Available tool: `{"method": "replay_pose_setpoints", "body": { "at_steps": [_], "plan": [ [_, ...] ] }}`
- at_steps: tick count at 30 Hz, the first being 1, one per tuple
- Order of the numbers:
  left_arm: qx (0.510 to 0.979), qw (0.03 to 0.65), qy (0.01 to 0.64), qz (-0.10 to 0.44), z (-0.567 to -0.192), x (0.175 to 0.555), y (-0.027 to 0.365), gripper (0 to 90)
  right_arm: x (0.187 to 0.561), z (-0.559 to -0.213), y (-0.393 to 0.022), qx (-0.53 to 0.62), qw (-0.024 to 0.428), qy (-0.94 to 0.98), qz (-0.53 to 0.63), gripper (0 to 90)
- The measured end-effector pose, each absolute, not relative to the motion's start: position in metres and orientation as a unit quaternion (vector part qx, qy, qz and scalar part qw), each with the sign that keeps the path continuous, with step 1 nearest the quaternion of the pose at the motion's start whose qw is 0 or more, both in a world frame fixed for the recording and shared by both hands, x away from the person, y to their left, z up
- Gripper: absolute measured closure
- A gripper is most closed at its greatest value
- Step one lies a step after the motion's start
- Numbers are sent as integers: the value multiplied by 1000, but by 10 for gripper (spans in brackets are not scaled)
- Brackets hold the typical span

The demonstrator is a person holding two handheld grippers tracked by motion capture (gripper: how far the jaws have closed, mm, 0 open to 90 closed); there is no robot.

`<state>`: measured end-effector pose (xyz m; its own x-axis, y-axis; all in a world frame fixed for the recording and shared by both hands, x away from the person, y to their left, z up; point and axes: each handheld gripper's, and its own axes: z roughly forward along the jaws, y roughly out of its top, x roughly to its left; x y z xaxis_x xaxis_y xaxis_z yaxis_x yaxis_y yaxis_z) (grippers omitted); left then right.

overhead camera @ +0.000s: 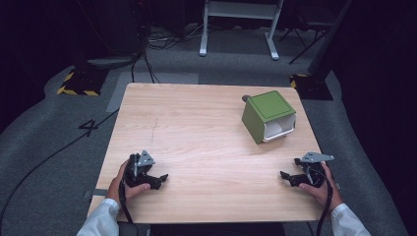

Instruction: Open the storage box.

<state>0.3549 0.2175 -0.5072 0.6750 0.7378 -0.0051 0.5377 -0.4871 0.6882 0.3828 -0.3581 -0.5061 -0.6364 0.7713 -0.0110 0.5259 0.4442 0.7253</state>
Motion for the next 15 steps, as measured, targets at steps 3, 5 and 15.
{"method": "replay_pose_setpoints", "body": {
  "at_steps": [3, 5, 15],
  "plan": [
    [848, 339, 379, 149, -507, 354, 217, 107, 385, -505, -359, 385, 171, 836, 351, 138],
    [848, 339, 378, 150, -507, 354, 218, 107, 386, -504, -359, 384, 173, 836, 352, 163],
    [849, 342, 376, 145, -507, 353, 219, 107, 397, -483, -350, 351, 191, 838, 373, 173]
  ]
}}
